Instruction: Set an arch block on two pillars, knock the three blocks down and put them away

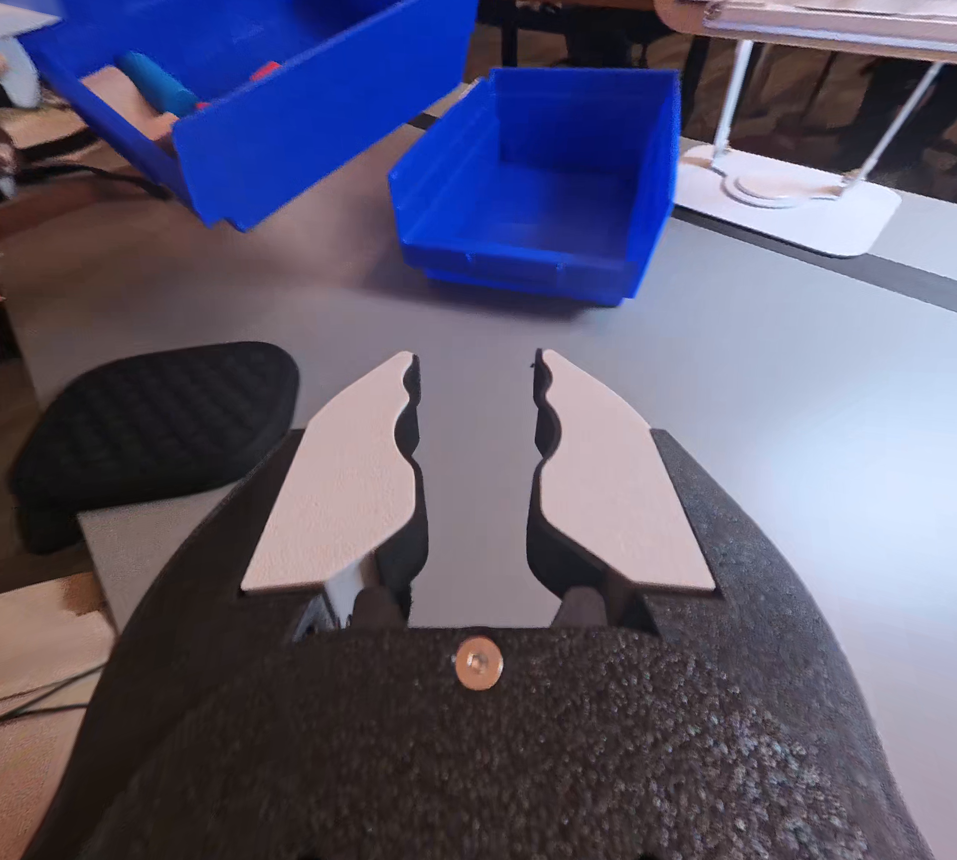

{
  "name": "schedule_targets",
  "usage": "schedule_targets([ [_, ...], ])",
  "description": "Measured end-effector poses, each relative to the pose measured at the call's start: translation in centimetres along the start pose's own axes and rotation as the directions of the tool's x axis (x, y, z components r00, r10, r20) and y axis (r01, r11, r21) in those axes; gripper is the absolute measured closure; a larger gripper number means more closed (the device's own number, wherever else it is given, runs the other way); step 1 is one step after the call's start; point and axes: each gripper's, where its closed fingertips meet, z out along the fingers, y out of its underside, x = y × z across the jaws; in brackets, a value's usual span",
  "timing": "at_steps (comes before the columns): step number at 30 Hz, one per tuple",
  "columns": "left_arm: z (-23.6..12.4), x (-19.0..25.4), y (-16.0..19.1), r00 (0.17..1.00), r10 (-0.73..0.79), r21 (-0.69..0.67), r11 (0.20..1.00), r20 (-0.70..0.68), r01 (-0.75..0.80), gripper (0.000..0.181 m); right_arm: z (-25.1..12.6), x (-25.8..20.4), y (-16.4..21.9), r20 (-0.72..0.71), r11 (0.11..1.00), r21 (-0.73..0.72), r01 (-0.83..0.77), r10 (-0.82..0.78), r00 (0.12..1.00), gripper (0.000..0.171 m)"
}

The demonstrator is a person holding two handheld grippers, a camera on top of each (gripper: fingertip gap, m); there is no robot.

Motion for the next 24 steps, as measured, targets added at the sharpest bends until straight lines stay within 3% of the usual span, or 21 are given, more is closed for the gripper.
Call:
schedule_targets([
  [5,0.4,-4.8,3.5,0.992,-0.026,-0.061,0.998,0.121,0.033,0.177,0.6,5.2,0.2,-0.061,0.996,-0.087,0.014,-0.019,0.998,0.125],
  [11,1.6,-7.1,8.5,0.98,-0.017,-0.166,0.985,0.2,0.051,0.177,5.6,8.6,-0.3,-0.085,0.987,-0.15,0.066,-0.079,0.993,0.123],
  [20,2.8,-5.4,10.8,0.987,-0.051,-0.226,0.97,0.154,0.085,0.176,15.7,13.0,-2.5,-0.093,0.965,-0.253,0.067,-0.093,0.991,0.104],
  [24,3.5,-4.1,12.8,0.995,-0.034,-0.305,0.95,0.091,0.061,0.176,18.9,13.3,-2.4,-0.068,0.955,-0.295,0.02,-0.042,0.997,0.109],
])
